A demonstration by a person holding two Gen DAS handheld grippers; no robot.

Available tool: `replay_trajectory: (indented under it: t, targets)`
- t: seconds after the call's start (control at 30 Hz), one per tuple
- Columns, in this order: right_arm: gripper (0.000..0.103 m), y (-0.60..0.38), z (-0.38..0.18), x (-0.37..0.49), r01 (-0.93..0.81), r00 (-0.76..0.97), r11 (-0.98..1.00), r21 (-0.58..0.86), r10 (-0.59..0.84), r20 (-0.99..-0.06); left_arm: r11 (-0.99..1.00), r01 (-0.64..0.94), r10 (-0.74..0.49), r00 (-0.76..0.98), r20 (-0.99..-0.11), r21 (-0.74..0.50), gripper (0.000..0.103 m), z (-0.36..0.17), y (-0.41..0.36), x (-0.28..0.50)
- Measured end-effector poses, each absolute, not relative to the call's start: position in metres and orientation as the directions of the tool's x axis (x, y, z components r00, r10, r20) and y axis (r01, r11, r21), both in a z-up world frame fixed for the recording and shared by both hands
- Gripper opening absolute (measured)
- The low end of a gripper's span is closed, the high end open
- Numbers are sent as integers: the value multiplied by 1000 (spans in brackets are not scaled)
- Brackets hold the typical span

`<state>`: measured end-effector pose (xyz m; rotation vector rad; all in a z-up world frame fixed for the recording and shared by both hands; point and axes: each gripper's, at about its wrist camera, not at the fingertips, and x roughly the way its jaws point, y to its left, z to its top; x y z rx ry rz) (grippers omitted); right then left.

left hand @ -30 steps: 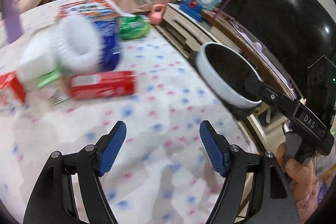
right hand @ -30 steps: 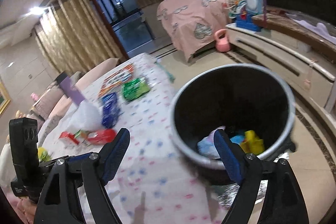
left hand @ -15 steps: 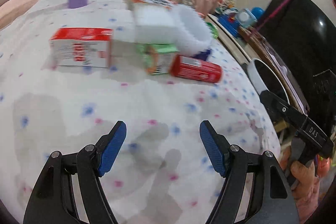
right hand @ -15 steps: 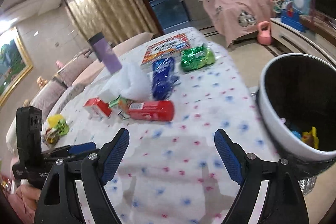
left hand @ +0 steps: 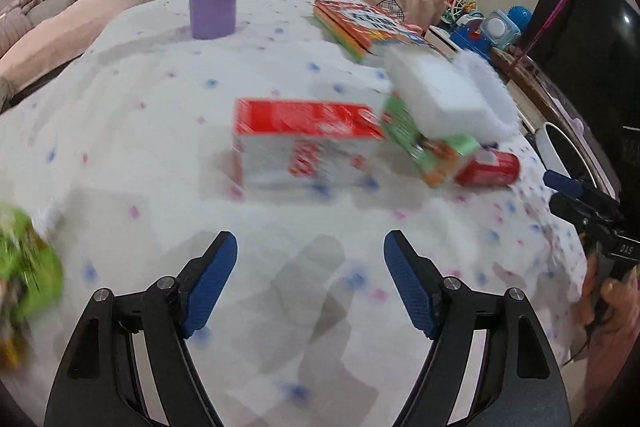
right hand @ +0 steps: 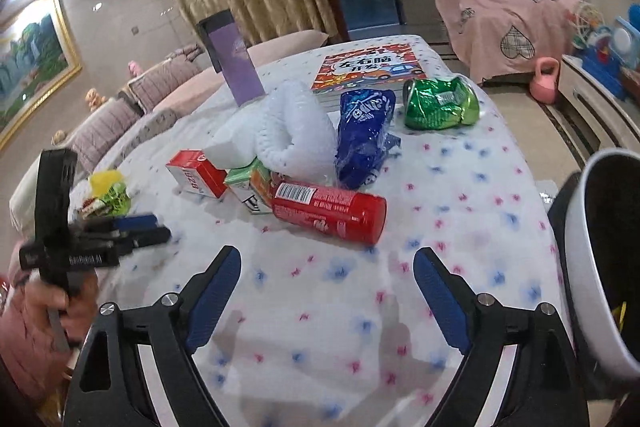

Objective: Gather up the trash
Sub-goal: 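Move both grippers back toward the red carton and red can on the table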

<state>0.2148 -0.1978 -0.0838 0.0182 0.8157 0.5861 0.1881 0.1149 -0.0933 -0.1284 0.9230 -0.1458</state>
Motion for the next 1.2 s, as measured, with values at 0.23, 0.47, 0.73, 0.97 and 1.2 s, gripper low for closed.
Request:
replay_trajectory:
  t: [0.23, 0.47, 0.73, 0.97, 1.2]
  targets:
    - [90, -186, -86, 230, -542, 503, 817, 197, 503, -703, 964, 243, -235, 574, -784, -110, 81, -100, 139, 233]
    - [90, -173, -93, 243, -602, 458, 779, 174, 516, -724, 930, 341, -318, 558, -767, -138, 81, -100, 129, 262]
    - [73, -166, -107, 262, -603, 429, 783, 154, 481, -765, 906, 404, -349, 536, -768, -130, 81, -98, 83, 228]
    - [39, -188, -108, 242, -526, 419, 819, 231, 486, -767, 902, 337, -412, 490, -768, -268, 73, -98, 52, 173]
    - [43, -193, -100, 221, -506, 413, 817, 276, 510, -755, 950, 235, -304, 556, -774, -205, 75, -88, 42, 166]
